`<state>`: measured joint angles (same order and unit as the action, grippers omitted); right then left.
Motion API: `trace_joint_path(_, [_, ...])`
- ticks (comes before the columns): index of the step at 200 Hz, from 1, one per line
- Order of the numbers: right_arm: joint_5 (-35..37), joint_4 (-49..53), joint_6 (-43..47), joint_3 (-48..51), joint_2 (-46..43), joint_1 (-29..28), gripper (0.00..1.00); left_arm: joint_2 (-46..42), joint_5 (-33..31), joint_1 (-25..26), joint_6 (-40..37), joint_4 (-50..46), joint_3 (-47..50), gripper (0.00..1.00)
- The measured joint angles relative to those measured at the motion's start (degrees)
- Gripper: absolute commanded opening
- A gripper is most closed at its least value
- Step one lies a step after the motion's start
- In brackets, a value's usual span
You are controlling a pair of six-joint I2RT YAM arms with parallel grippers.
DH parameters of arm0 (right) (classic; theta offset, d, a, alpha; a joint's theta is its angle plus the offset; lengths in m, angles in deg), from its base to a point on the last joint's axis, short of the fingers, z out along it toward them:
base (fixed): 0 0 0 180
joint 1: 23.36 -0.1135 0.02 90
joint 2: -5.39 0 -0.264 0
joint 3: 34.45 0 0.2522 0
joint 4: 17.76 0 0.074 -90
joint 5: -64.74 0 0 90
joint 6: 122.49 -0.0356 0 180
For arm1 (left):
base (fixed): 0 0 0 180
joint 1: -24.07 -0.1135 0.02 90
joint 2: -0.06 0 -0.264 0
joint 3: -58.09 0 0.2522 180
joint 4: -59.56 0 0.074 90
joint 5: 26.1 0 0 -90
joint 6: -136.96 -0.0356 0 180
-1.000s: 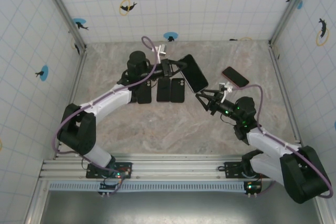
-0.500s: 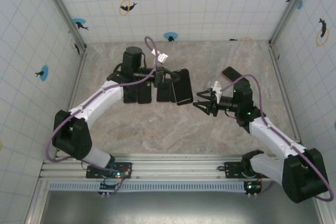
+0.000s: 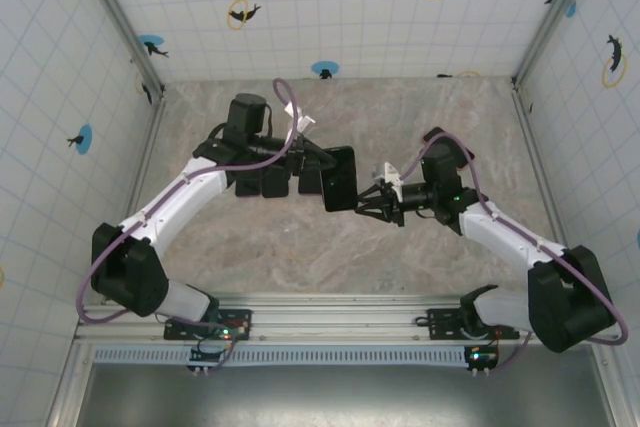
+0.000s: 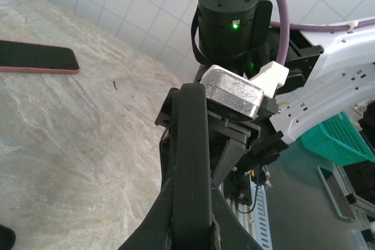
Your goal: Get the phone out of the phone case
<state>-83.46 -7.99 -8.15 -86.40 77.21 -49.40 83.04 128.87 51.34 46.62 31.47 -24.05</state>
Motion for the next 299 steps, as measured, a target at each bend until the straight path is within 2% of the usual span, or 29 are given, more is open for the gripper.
trace_joint_path(123, [-2.8,7.8,5.8,-5.0,3.7,-1.7,0.14,-1.1,2.4,-0.1,-2.8,-1.2,0.0,0.00])
trace_joint_path(200, [1.7,11.7,10.0,-6.8,3.7,-3.1,0.11,-1.3,3.5,-0.3,-3.3,-0.9,0.1,0.00])
trace_joint_path(238, [7.4,13.2,12.1,-7.9,3.4,-3.3,0.09,-1.3,4.3,-0.7,-1.3,-0.1,0.2,0.00])
trace_joint_path(263, [10.5,13.4,12.7,-8.8,3.1,-3.3,0.09,-1.3,5.1,-0.7,0.4,1.4,0.3,0.00])
trace_joint_path(299, [10.8,13.1,12.1,-8.7,1.7,-3.5,0.12,-1.3,5.7,-0.7,1.9,3.2,0.3,0.00])
